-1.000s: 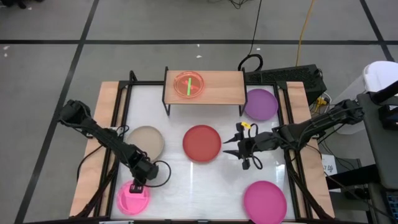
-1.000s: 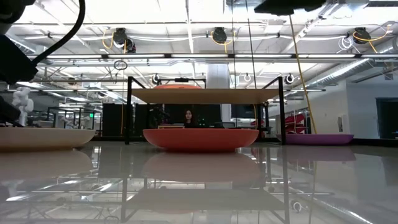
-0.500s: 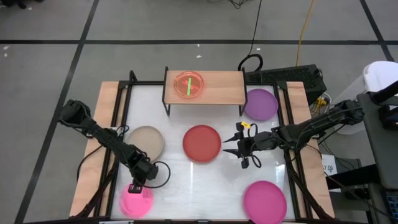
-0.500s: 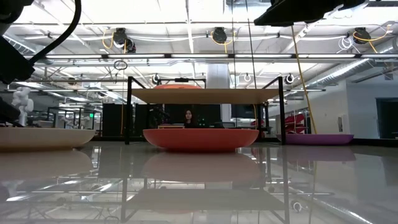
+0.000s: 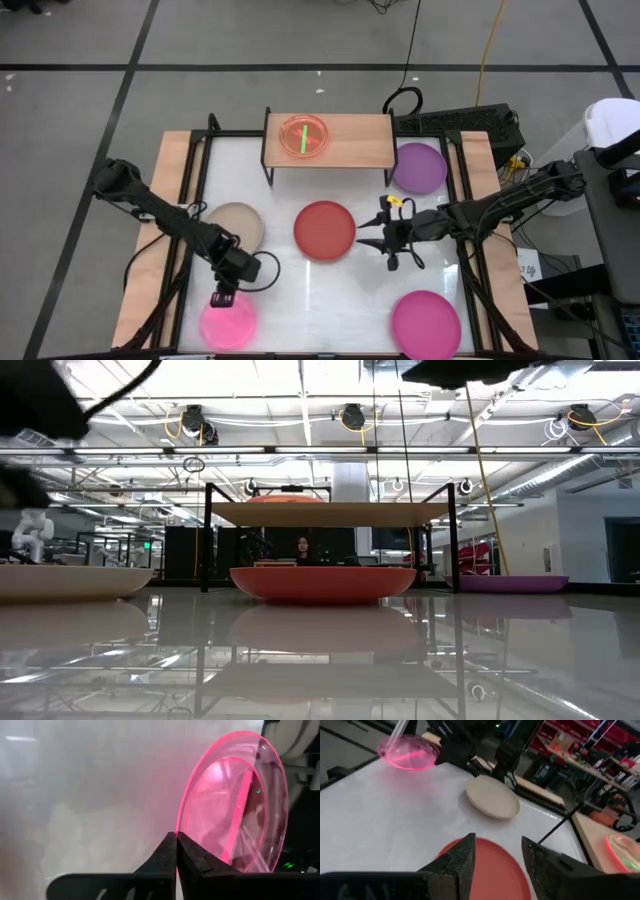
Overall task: Place and stack plates onto a shelf
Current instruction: Stack the small pink plate on top of the small green plate on the shelf, then put the big purple plate on the shelf
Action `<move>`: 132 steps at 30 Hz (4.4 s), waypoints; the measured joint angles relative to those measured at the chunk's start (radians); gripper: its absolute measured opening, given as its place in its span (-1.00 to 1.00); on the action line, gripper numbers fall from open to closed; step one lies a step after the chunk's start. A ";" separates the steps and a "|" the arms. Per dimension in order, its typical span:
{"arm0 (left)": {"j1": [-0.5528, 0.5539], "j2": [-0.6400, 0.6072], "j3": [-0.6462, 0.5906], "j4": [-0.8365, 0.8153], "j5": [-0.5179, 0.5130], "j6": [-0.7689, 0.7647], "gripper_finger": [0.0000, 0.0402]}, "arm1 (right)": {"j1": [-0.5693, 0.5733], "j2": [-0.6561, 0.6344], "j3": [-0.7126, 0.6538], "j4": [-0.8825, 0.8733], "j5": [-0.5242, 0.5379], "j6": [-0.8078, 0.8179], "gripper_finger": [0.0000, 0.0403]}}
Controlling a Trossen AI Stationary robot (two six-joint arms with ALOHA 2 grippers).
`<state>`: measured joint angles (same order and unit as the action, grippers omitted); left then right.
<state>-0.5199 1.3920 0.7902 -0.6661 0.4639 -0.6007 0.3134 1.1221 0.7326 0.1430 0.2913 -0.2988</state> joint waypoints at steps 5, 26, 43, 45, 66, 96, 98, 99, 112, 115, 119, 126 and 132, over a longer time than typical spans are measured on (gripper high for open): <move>0.057 -0.027 0.160 -0.181 -0.121 0.163 -0.99 | 0.000 0.000 0.000 0.018 0.000 0.000 -0.30; 0.403 -0.047 0.545 -0.327 -0.497 0.756 -1.00 | 0.000 0.000 -0.014 0.026 -0.001 0.028 -0.30; 0.825 -0.040 0.545 0.262 -0.762 0.697 -1.00 | 0.000 0.000 -0.136 0.265 -0.001 -0.046 -0.30; 0.888 -0.036 0.545 0.221 -0.765 0.620 -1.00 | 0.000 0.000 -0.137 0.264 -0.001 -0.047 -0.30; 1.158 0.059 0.544 0.161 -0.592 0.326 -0.99 | 0.000 0.000 -0.137 0.292 -0.001 -0.062 -0.30; 1.153 0.075 0.544 0.109 -0.595 0.352 -0.66 | 0.000 0.000 -0.137 0.273 -0.001 -0.054 -0.30; 1.153 0.075 0.544 0.112 -0.596 0.358 -0.66 | 0.000 0.000 -0.137 0.271 -0.001 -0.054 -0.30; 1.153 0.075 0.544 0.114 -0.596 0.359 -0.66 | 0.000 0.000 -0.137 0.271 -0.001 -0.054 -0.30; 1.150 0.053 0.545 0.116 -0.595 0.386 -0.65 | 0.000 0.000 -0.136 0.264 -0.001 -0.054 -0.30; 1.145 0.053 0.545 0.106 -0.595 0.387 -0.58 | 0.000 0.000 -0.136 0.264 0.000 -0.054 -0.30; 1.137 0.036 0.544 0.107 -0.594 0.407 -0.44 | 0.000 0.000 -0.136 0.263 0.000 -0.054 -0.30; 1.120 -0.120 0.544 0.196 -0.530 0.414 -0.38 | 0.000 0.000 -0.136 0.229 0.000 -0.054 -0.30; 1.067 -0.324 0.545 0.213 -0.508 0.429 -0.38 | 0.000 0.000 -0.136 0.213 0.000 0.018 -0.30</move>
<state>0.5469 1.0677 1.3350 -0.4534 -0.0441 -0.1718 0.3138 1.1224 0.5964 0.3565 0.2909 -0.2803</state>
